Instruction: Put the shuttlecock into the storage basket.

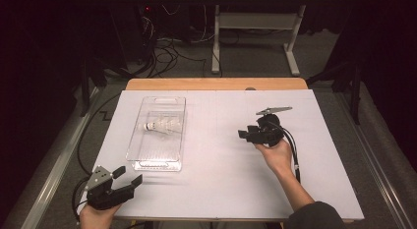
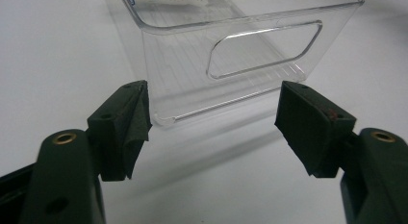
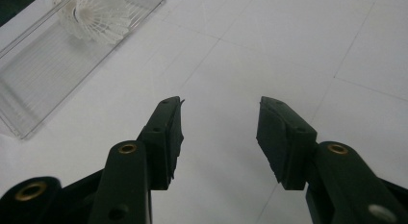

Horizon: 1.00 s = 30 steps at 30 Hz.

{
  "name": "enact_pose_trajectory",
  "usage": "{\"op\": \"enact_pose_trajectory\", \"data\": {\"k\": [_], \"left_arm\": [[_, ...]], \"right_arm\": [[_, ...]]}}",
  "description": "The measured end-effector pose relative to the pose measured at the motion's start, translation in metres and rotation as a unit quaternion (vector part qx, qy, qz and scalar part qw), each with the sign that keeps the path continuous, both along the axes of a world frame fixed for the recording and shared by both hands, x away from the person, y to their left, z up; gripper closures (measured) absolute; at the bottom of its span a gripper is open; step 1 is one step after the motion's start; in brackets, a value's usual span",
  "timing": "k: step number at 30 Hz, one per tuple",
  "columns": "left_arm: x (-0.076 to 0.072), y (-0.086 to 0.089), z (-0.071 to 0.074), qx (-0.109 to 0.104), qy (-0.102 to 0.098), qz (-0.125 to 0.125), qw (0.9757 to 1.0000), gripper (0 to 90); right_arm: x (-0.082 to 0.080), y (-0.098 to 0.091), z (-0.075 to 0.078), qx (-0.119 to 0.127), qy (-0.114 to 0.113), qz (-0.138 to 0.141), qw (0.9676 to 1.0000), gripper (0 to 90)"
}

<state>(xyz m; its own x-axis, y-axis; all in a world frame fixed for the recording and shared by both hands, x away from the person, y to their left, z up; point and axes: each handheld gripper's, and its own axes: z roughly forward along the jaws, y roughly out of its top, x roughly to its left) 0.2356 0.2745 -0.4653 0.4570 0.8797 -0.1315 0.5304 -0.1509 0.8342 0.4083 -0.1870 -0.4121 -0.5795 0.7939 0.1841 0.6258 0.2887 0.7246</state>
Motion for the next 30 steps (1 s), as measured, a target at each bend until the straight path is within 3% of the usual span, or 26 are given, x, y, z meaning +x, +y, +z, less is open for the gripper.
{"op": "enact_pose_trajectory", "data": {"k": [30], "left_arm": [[0.0,-0.001,0.0,0.0,0.001,0.0,1.0,29.1]], "right_arm": [[-0.013,-0.024,-0.005,0.01,-0.002,-0.016,0.9998,52.0]]}}
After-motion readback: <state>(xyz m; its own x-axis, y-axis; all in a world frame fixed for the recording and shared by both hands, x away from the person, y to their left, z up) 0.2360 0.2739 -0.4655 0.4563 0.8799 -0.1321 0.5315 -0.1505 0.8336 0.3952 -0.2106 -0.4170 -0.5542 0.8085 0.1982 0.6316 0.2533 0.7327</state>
